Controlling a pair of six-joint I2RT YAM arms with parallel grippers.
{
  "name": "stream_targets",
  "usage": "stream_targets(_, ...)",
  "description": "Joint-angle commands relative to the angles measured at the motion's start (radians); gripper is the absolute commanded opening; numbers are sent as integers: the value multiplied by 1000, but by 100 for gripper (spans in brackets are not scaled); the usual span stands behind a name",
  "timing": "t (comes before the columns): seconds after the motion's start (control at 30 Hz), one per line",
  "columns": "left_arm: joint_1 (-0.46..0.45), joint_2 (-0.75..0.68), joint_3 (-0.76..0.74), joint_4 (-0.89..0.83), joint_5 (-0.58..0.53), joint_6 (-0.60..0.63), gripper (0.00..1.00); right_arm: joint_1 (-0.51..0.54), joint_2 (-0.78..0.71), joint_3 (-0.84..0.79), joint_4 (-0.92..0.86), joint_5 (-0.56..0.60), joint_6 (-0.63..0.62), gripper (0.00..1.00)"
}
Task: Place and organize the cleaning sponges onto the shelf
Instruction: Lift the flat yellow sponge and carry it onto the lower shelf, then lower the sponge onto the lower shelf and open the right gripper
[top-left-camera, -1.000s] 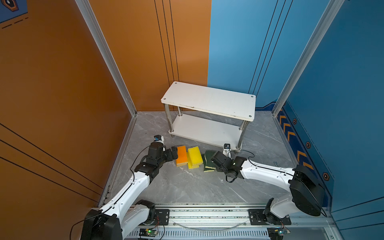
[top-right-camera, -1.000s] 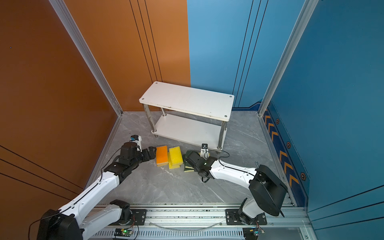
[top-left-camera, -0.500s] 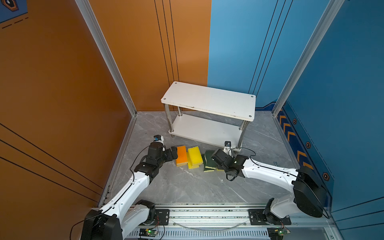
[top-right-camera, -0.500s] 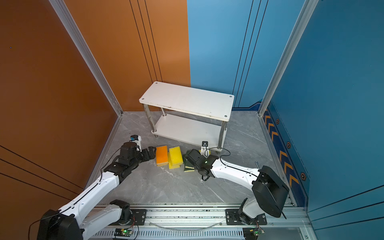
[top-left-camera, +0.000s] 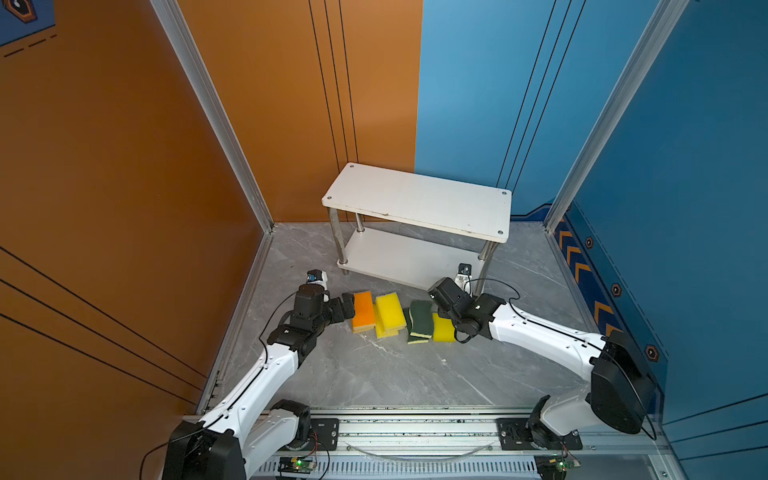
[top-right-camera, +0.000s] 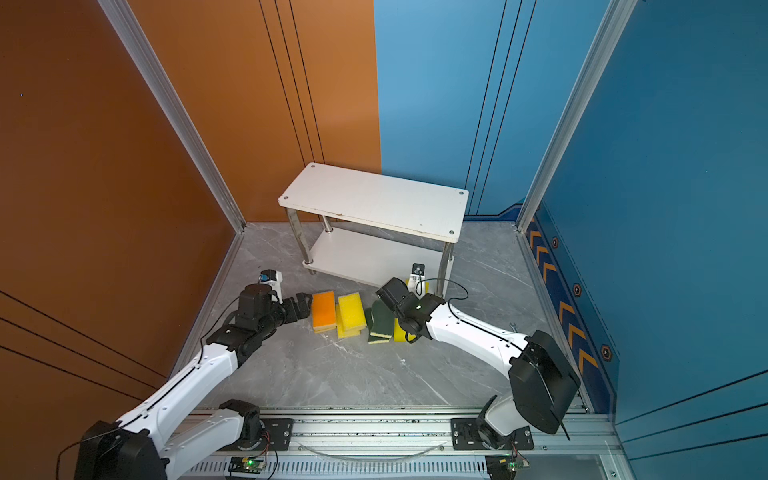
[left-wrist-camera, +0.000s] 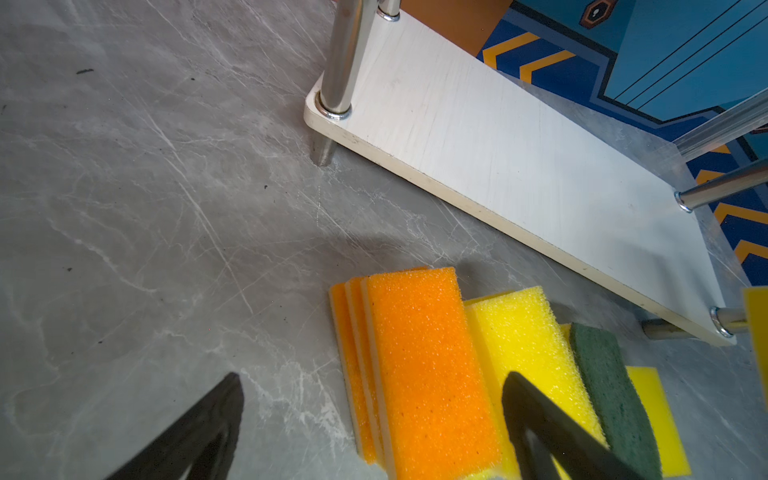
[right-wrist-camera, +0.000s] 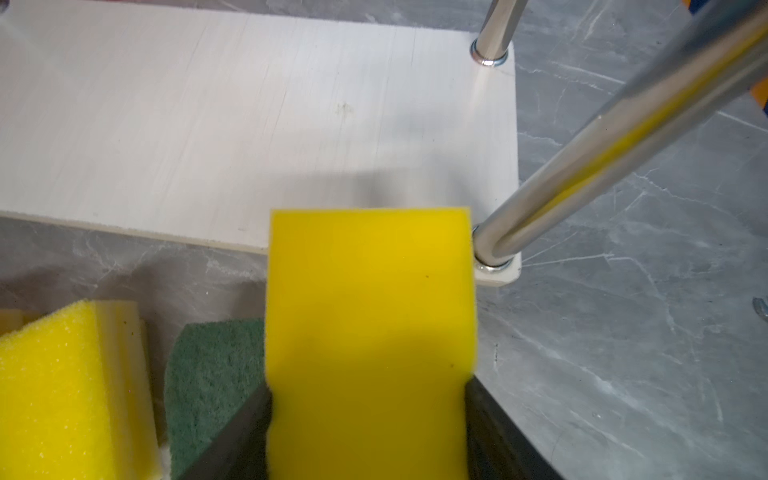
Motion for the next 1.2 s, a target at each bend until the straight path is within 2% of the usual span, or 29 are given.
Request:
stream_targets(0.0,13,-12,25,-19,28,22,98,-7,33,38,3,74,14,64)
stream_targets(0.43,30,-27,5,-4,40,19,98,-60,169,148,30,131,56,65)
stream_targets(1.17,57,-20,18,1,67,15,98,-146,307,219,75,80,47,65)
